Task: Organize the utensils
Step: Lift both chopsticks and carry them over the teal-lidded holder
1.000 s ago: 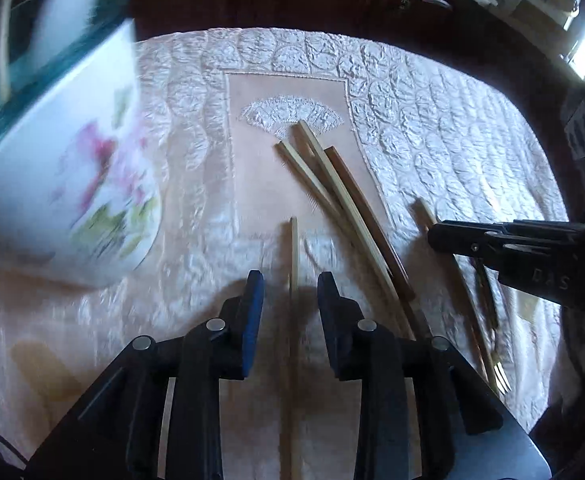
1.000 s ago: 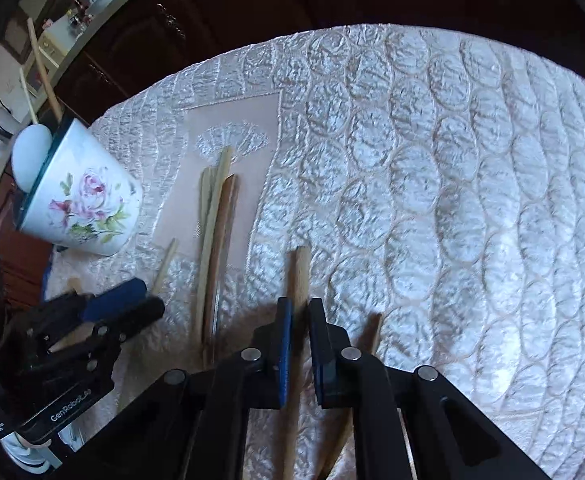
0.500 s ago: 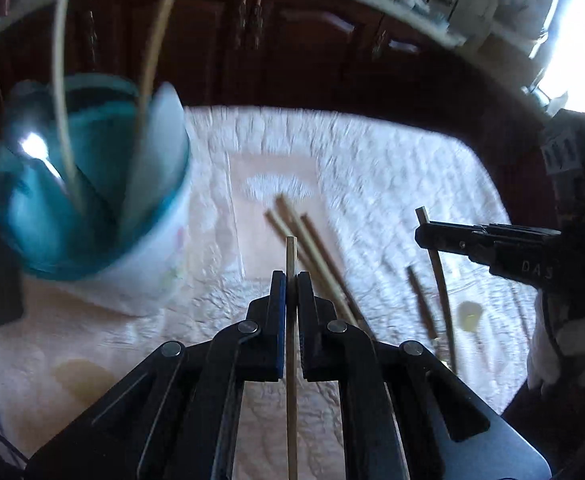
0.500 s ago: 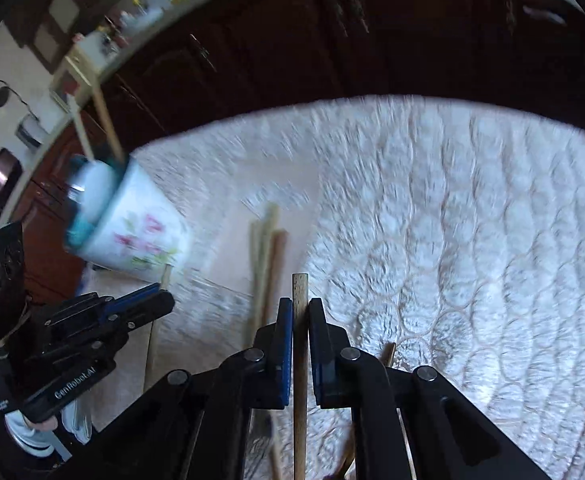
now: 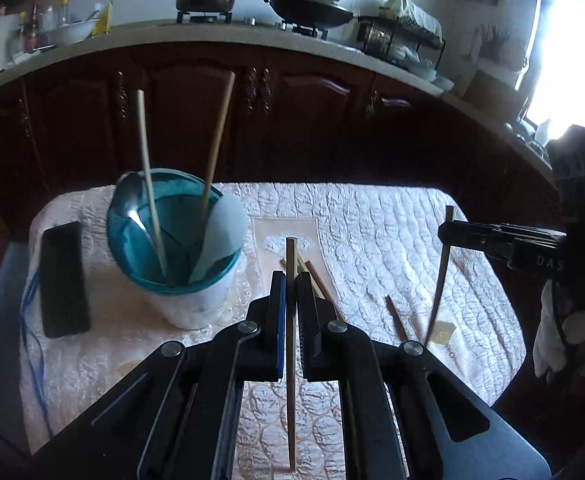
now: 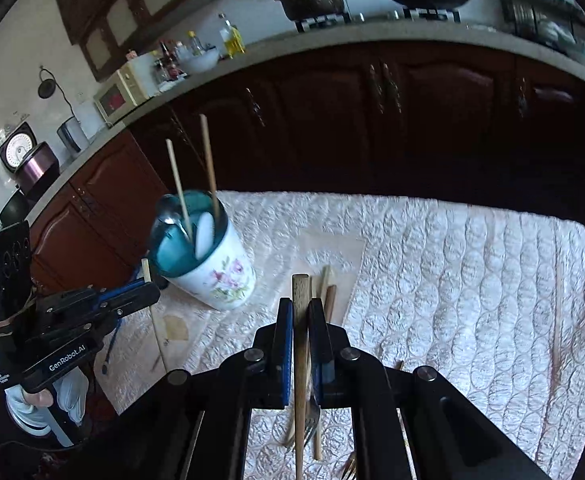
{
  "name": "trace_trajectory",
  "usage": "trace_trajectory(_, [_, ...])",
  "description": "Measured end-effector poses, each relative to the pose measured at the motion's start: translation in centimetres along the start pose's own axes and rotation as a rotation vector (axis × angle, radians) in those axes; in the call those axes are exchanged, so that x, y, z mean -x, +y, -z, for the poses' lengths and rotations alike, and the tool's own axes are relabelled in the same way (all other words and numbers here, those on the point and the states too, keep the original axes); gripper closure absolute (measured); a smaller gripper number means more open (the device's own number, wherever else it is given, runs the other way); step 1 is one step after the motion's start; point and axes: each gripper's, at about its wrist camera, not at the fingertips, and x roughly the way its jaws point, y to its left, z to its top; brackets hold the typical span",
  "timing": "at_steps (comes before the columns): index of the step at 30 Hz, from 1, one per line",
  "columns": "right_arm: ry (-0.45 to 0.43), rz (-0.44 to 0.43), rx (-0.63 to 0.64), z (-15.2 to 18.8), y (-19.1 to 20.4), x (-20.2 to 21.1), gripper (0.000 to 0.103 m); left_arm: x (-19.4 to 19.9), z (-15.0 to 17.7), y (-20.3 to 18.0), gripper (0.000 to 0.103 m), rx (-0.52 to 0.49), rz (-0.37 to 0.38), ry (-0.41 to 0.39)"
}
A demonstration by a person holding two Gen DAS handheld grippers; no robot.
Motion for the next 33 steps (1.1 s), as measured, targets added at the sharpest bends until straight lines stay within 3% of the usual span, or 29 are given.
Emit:
trace_trajectory(15, [-0.097, -0.049, 0.064, -2.6, 3.5, 3.4, 0.096, 5.3, -1.6, 2.8, 0.099, 0.073, 0.013, -0.087])
trace_trajectory(24, [-0.143, -0.101, 0.067, -5.1, 4.4, 4.4, 0.096, 9.7, -5.2, 5.3, 0.099, 0.116, 0.002, -0.202])
trace_trajectory(33, [-0.199, -0.166, 0.086, -8.3, 6.7, 6.0, 0.096, 12.0, -9.5, 7.1, 0.099, 0.112, -0.069, -0.313])
